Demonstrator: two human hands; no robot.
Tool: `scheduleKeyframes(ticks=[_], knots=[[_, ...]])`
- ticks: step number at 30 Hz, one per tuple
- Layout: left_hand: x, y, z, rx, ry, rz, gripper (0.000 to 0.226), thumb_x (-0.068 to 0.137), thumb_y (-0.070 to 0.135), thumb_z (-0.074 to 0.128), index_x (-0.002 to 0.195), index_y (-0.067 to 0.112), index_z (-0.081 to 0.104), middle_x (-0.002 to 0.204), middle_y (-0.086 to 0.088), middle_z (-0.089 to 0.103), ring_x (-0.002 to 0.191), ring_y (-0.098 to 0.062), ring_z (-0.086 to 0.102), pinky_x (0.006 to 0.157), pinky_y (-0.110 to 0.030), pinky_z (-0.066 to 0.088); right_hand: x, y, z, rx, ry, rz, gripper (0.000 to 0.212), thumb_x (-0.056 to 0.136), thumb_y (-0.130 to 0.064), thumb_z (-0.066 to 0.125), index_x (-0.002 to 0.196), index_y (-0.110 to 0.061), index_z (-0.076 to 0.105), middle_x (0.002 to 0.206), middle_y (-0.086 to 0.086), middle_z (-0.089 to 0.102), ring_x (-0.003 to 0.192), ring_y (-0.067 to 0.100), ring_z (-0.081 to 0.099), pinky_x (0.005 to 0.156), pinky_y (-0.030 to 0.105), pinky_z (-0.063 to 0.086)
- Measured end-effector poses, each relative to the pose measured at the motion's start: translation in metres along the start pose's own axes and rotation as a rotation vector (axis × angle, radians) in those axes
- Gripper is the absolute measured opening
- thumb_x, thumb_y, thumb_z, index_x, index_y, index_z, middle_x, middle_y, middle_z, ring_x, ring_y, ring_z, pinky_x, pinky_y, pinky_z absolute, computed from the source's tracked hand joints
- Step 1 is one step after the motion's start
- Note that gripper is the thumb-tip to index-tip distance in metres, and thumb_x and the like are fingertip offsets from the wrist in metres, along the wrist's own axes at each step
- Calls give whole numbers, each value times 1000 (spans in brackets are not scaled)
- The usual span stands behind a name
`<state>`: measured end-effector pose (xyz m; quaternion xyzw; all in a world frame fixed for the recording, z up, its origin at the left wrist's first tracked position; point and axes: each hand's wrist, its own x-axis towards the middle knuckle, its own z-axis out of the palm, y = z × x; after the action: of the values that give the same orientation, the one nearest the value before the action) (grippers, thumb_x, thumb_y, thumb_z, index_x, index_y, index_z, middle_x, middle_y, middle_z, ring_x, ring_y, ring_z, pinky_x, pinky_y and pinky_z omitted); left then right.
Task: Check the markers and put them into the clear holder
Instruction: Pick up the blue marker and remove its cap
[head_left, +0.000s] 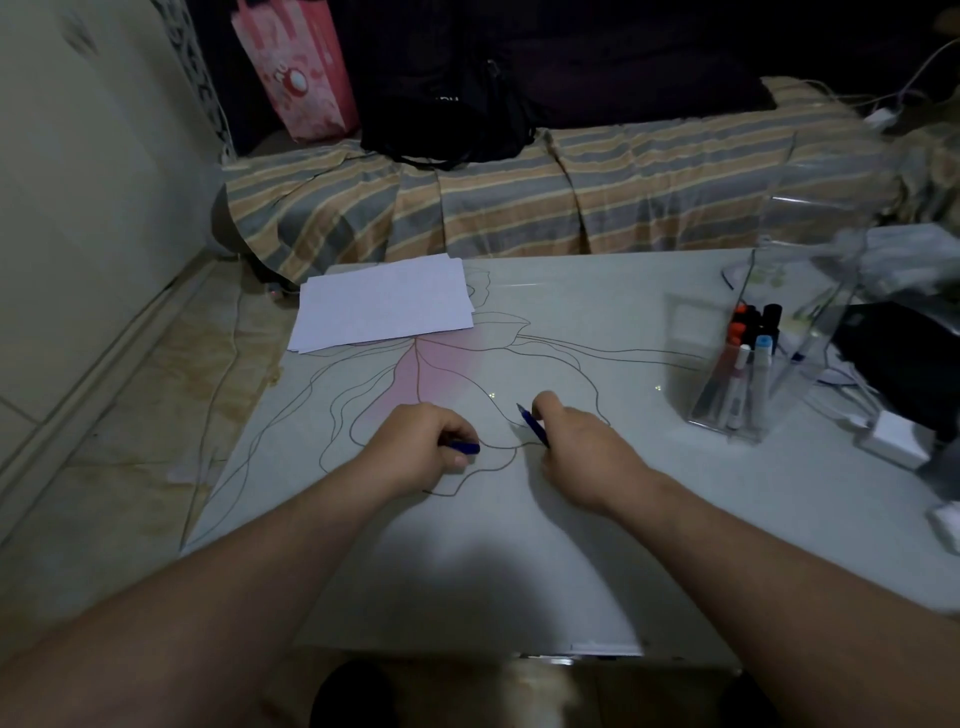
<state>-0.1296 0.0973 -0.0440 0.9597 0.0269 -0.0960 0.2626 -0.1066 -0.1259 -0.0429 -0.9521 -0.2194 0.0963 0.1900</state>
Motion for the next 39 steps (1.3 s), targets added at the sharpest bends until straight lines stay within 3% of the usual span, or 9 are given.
scheduleKeyframes(ticks=[6,10,20,24,26,31,35,37,39], knots=[[2,-2,-5,-37,17,31,27,82,19,81,107,28,79,98,10,75,92,-6,67,72,0,39,-5,-7,-7,-74,1,-96,24,95,-24,42,118,-31,48,110,-2,59,98,28,56,77,43,52],[3,-2,-4,-24,19,44,25,82,20,81,105,30,79,97,13,76,93,-5,66,74,-3,38,-4,-9,-3,-153,25,-123,21,97,-26,41,112,-31,55,106,-3,61,96,27,58,69,38,49],[6,4,-4,99,-15,96,29,79,23,82,106,34,77,95,9,75,92,-12,66,86,-25,51,-4,-10,-4,-155,20,-137,22,98,-30,42,117,-33,54,109,-3,60,101,27,57,74,40,53],[5,4,-2,88,57,129,38,84,29,77,120,38,70,103,10,75,97,-11,67,89,-26,51,-5,-8,-4,-150,28,-120,20,98,-30,42,114,-33,53,106,-4,59,98,27,57,73,40,53],[5,6,-2,83,97,123,35,88,27,72,120,40,69,102,11,73,94,-11,65,83,-23,48,-4,-7,-5,-139,28,-89,19,98,-29,41,113,-32,53,104,-4,59,96,27,57,73,42,53],[2,8,-6,11,142,70,20,77,27,80,91,29,66,84,13,68,76,-6,60,57,-8,37,-2,-4,-6,-132,15,-40,21,97,-27,41,112,-32,54,104,-3,60,96,28,57,73,41,54],[3,3,-2,1,83,13,21,75,22,79,85,26,61,95,11,70,86,-10,65,73,-25,55,-2,-2,-8,-128,-2,-21,23,98,-27,41,115,-33,55,106,-2,60,100,27,57,76,41,54],[2,-1,2,28,36,22,26,76,20,79,95,29,65,98,13,69,91,-7,66,74,-16,50,-3,-2,-7,-129,-8,-18,24,98,-28,40,116,-33,56,106,-2,60,99,27,57,76,41,54],[4,-4,4,124,-1,50,33,79,24,80,110,30,70,102,11,71,95,-10,65,80,-19,50,-4,-3,-7,-131,-10,-22,24,98,-28,40,116,-33,56,106,-2,60,99,27,57,76,41,54]])
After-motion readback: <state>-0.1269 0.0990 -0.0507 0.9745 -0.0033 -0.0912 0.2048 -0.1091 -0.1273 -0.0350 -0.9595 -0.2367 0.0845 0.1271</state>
